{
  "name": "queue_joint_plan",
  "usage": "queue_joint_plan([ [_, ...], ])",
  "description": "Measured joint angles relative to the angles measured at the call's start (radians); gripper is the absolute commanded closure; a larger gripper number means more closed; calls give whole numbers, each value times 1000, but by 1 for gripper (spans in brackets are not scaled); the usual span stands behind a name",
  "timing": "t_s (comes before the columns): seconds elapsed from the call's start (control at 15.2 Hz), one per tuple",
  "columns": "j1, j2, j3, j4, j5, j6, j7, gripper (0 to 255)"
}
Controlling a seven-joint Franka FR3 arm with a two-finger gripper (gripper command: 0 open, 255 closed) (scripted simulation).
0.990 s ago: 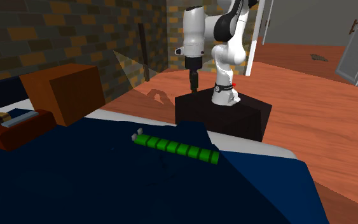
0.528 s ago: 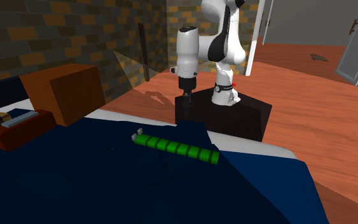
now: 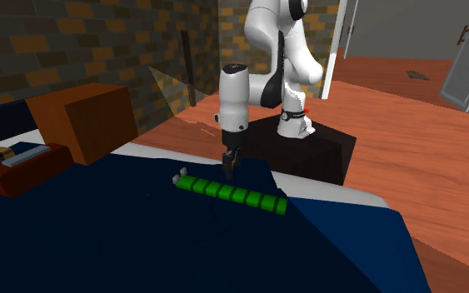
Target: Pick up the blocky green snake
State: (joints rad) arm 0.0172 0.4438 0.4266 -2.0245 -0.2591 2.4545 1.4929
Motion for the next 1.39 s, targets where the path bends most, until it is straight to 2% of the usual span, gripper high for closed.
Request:
queue_joint_plan([
  [0.2, 46, 94, -39, 91, -37, -1, 66, 0],
  [0.66, 75, 175, -74, 109, -77, 60, 100, 0],
  [0.73, 76, 179, -76, 110, -79, 63, 100, 255],
  [1.39, 77, 181, -77, 109, -80, 66, 101, 255],
])
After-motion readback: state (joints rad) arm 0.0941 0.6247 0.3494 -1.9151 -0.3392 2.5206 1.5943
